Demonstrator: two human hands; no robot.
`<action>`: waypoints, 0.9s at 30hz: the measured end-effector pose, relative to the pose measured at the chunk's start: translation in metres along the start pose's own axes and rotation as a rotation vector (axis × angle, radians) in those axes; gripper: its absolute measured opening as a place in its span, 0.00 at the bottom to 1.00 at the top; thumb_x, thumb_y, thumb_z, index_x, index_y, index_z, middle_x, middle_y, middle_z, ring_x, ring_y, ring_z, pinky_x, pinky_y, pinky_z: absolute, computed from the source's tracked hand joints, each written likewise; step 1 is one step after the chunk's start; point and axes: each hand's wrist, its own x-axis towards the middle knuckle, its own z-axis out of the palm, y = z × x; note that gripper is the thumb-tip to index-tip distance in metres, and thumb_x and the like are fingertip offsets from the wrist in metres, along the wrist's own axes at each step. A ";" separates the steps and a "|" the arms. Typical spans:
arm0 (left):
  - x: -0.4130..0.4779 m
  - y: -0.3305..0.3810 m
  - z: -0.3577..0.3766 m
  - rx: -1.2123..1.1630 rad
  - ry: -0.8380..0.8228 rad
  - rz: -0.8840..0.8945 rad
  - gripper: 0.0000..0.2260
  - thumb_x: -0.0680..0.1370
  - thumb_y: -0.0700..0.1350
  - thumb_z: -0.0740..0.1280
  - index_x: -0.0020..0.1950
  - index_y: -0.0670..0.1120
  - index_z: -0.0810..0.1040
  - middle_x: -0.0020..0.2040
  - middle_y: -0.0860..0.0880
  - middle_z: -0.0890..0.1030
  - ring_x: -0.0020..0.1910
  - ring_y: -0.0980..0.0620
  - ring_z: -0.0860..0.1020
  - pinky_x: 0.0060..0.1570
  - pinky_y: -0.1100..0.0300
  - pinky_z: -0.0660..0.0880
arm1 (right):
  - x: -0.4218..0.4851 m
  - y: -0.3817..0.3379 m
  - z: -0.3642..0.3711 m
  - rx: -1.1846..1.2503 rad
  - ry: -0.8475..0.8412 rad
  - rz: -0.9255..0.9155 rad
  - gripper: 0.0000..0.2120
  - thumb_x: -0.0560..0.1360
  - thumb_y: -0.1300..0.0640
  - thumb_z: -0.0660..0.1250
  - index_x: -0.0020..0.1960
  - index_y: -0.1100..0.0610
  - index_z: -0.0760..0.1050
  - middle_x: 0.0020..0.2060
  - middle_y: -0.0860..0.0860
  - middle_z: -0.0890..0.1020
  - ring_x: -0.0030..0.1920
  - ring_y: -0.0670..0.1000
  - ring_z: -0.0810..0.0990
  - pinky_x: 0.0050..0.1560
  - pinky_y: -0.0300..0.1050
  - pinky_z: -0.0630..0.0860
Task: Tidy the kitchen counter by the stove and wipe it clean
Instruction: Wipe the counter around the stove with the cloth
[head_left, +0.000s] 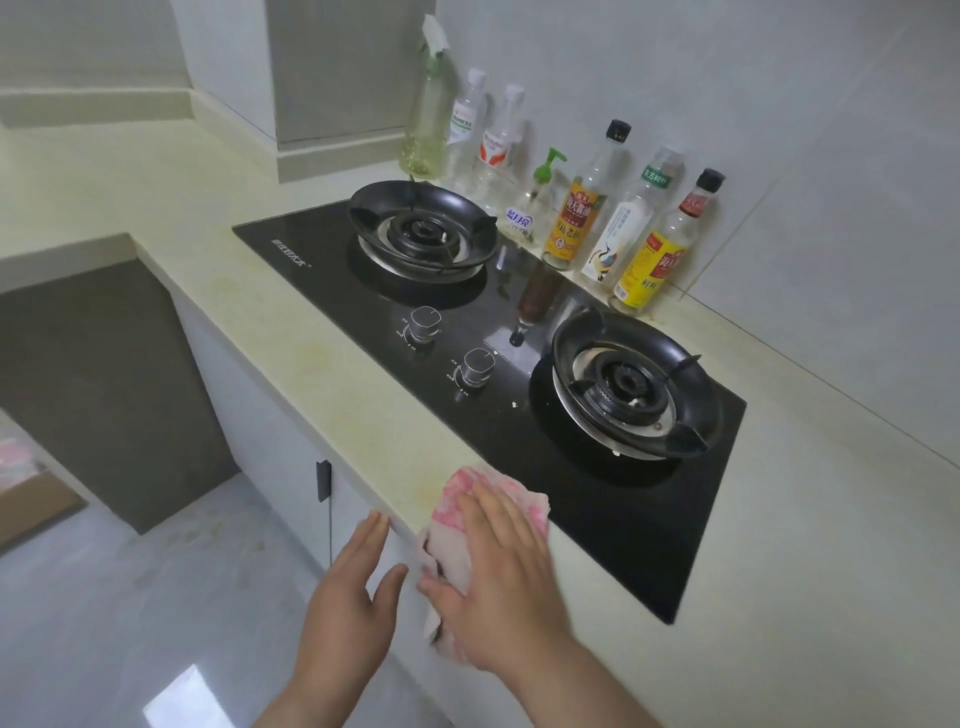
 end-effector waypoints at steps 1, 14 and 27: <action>0.004 0.000 -0.005 -0.010 0.014 -0.014 0.24 0.77 0.44 0.70 0.72 0.50 0.70 0.70 0.60 0.69 0.70 0.54 0.71 0.66 0.58 0.68 | 0.007 -0.003 -0.001 0.008 -0.014 -0.002 0.43 0.69 0.29 0.53 0.79 0.47 0.52 0.79 0.41 0.50 0.78 0.43 0.46 0.76 0.42 0.38; 0.052 0.000 -0.036 0.029 -0.006 -0.058 0.36 0.74 0.51 0.72 0.78 0.48 0.60 0.78 0.53 0.61 0.74 0.51 0.65 0.71 0.50 0.67 | -0.023 0.007 -0.013 -0.007 -0.024 0.044 0.38 0.75 0.26 0.41 0.79 0.42 0.41 0.77 0.35 0.42 0.76 0.37 0.38 0.78 0.44 0.41; 0.056 0.005 -0.033 0.048 0.038 -0.053 0.35 0.75 0.53 0.71 0.78 0.47 0.60 0.78 0.55 0.56 0.75 0.53 0.62 0.72 0.53 0.65 | -0.055 0.024 -0.008 -0.174 0.030 0.195 0.37 0.76 0.28 0.48 0.74 0.52 0.63 0.73 0.48 0.69 0.71 0.51 0.69 0.70 0.51 0.63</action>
